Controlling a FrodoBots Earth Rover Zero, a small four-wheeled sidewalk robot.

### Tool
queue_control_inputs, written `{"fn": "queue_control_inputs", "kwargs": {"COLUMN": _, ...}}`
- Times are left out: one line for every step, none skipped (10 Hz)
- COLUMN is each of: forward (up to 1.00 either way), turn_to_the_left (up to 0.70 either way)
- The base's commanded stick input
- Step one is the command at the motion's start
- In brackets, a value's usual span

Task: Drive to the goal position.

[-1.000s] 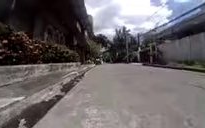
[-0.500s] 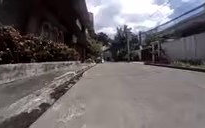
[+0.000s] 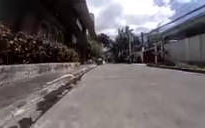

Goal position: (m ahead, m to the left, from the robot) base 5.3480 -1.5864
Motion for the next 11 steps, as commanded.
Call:
{"fn": "queue_control_inputs", "kwargs": {"forward": 0.85, "turn_to_the_left": 0.00}}
{"fn": "queue_control_inputs", "kwargs": {"forward": 0.85, "turn_to_the_left": 0.00}}
{"fn": "queue_control_inputs", "kwargs": {"forward": 0.85, "turn_to_the_left": 0.00}}
{"fn": "queue_control_inputs", "kwargs": {"forward": 0.85, "turn_to_the_left": 0.00}}
{"fn": "queue_control_inputs", "kwargs": {"forward": 0.85, "turn_to_the_left": 0.00}}
{"fn": "queue_control_inputs", "kwargs": {"forward": 0.85, "turn_to_the_left": 0.00}}
{"fn": "queue_control_inputs", "kwargs": {"forward": 0.85, "turn_to_the_left": 0.00}}
{"fn": "queue_control_inputs", "kwargs": {"forward": 0.85, "turn_to_the_left": 0.00}}
{"fn": "queue_control_inputs", "kwargs": {"forward": 0.85, "turn_to_the_left": 0.00}}
{"fn": "queue_control_inputs", "kwargs": {"forward": 0.85, "turn_to_the_left": 0.00}}
{"fn": "queue_control_inputs", "kwargs": {"forward": 0.85, "turn_to_the_left": 0.00}}
